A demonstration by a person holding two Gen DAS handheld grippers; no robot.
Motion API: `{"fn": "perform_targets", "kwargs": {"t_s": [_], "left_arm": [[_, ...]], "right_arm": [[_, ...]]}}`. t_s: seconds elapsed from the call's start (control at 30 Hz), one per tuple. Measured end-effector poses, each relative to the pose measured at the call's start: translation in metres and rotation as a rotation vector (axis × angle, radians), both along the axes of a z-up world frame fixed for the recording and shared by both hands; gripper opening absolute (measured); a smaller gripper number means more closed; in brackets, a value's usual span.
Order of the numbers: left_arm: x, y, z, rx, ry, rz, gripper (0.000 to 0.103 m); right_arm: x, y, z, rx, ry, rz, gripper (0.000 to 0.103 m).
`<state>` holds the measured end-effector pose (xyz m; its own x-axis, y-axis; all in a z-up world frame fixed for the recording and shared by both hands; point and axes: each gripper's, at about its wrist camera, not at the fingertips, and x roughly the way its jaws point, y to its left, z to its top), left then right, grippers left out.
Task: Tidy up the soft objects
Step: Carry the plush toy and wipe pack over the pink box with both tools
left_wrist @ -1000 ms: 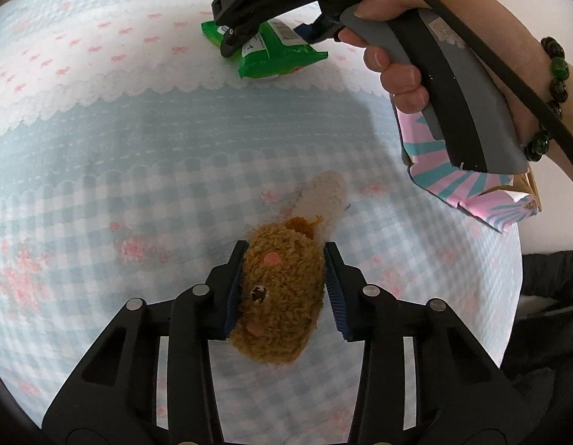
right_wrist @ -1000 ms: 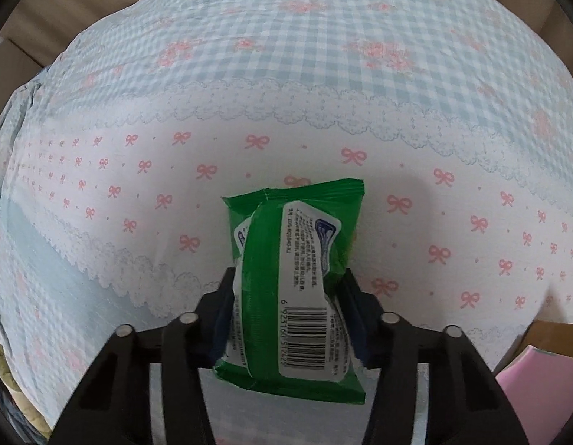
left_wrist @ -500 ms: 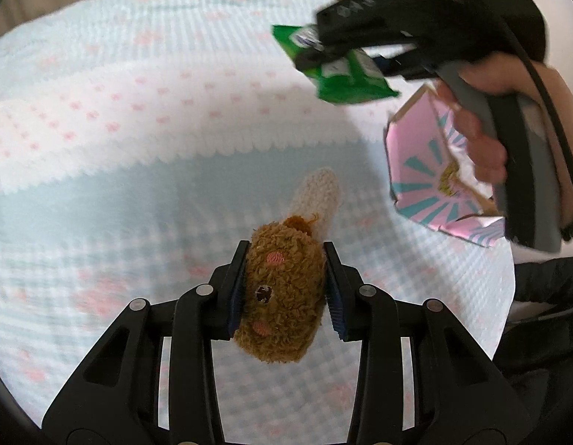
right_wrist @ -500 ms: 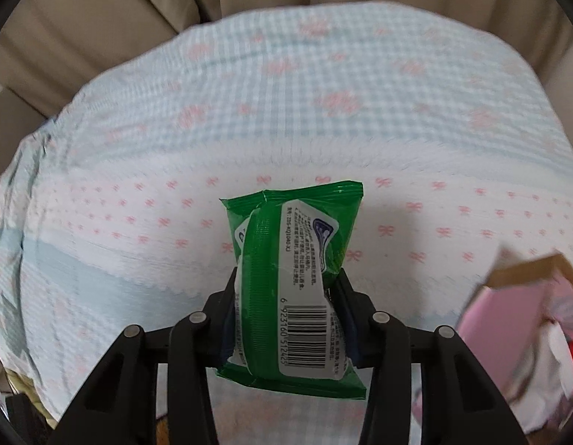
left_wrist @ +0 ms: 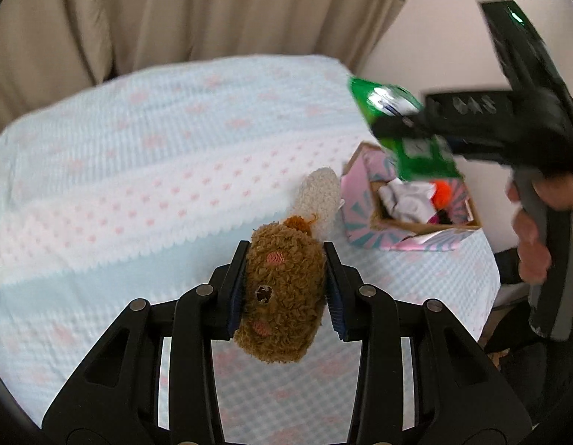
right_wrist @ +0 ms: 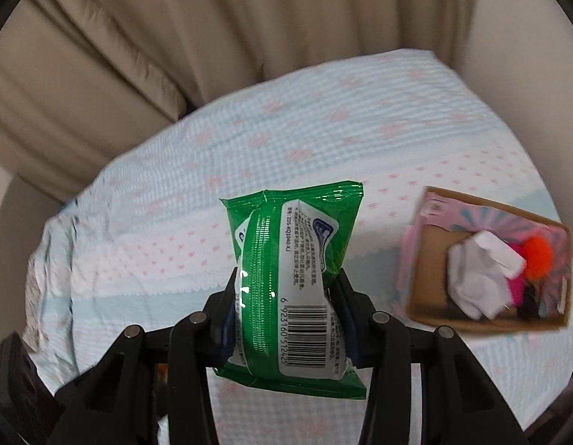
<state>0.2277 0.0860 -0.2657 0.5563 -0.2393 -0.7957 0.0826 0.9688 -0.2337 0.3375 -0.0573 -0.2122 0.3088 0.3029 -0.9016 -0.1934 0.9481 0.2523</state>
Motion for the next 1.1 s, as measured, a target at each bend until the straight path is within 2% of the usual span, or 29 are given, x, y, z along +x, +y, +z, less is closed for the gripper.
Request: {"fn": "perform_targets", "kwargs": {"t_s": [0.23,0.33,0.5,0.7,0.8,1.1], "left_arm": [[0.022,-0.058,0.059,0.012,-0.062,-0.046,0.034],[0.033,-0.096,0.077,0.022,-0.082,-0.06,0.034],[0.058,-0.163,0.086,0.021,-0.079,-0.085,0.034],[0.093,-0.242,0.071,0.047,-0.033,-0.106,0.034],[0.107,-0.268,0.057,0.061,-0.008,-0.103,0.034],[0.161,-0.297,-0.005,0.111,0.123,-0.028,0.034]], "right_arm": [[-0.029,-0.093,0.06,0.011,-0.07,-0.147,0.041],[-0.035,-0.136,0.073,0.003,-0.082,-0.187,0.041],[-0.038,-0.204,0.079,-0.021,-0.075,-0.229,0.041],[-0.028,-0.276,0.055,-0.023,-0.023,-0.253,0.041],[-0.018,-0.303,0.039,-0.014,0.003,-0.257,0.041],[0.017,-0.346,-0.022,-0.025,0.103,-0.212,0.041]]}}
